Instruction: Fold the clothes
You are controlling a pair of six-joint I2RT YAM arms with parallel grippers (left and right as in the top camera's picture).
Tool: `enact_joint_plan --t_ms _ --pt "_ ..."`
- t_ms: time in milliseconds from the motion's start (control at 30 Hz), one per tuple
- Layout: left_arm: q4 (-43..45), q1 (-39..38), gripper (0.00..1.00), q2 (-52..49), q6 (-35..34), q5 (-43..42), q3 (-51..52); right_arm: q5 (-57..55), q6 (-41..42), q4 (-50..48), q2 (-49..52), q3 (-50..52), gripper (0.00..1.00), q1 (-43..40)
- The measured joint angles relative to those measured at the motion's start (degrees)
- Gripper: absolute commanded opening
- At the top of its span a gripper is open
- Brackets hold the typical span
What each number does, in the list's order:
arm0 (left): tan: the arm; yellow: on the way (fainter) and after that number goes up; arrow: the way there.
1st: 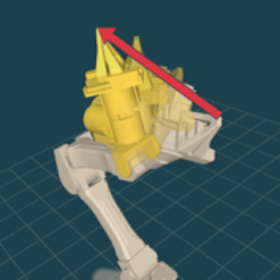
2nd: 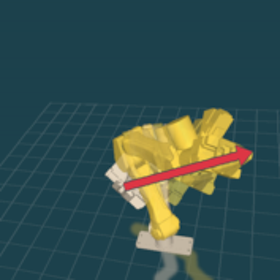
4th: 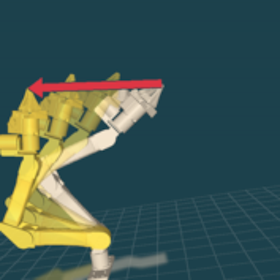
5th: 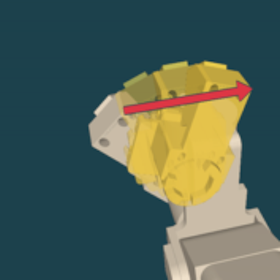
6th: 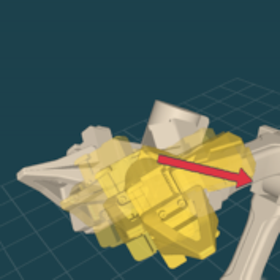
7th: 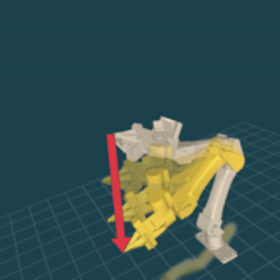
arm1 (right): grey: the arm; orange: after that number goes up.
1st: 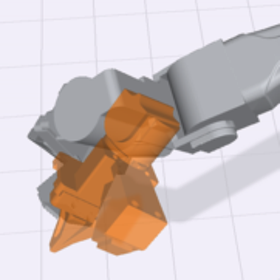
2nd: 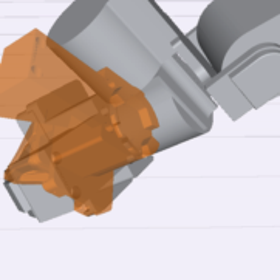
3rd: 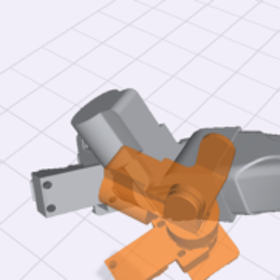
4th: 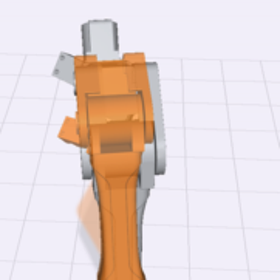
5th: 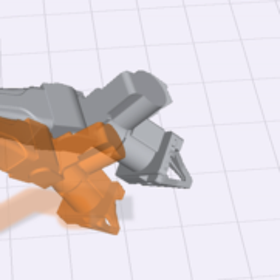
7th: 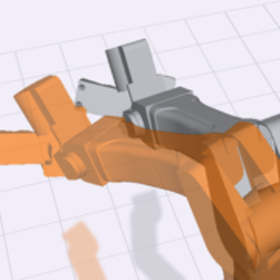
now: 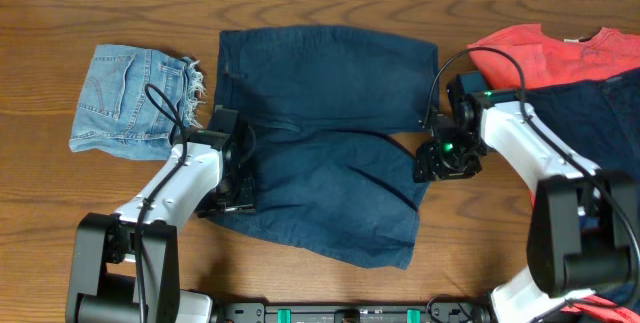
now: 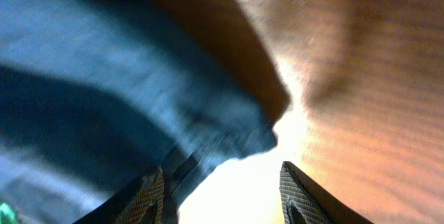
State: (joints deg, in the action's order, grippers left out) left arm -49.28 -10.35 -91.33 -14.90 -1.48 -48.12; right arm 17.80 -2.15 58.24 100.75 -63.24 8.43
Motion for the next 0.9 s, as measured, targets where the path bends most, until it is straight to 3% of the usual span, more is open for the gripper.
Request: enact_joint_plan --t_ms 200,567,800,900 --pt "1.2 0.0 0.61 0.0 -0.2 0.0 0.0 1.0 -0.2 0.4 -2.1 -0.2 0.54 0.9" --pt "1.2 0.0 0.61 0.0 -0.2 0.0 0.0 -2.4 3.0 -12.4 -2.1 6.0 0.45 5.6" --pt "1.2 0.0 0.61 0.0 -0.2 0.0 0.0 -7.8 5.3 -15.6 -2.1 9.5 0.05 5.9" --pt "1.2 0.0 0.61 0.0 -0.2 0.0 0.0 -10.0 6.7 -16.8 -2.1 9.6 0.01 5.9"
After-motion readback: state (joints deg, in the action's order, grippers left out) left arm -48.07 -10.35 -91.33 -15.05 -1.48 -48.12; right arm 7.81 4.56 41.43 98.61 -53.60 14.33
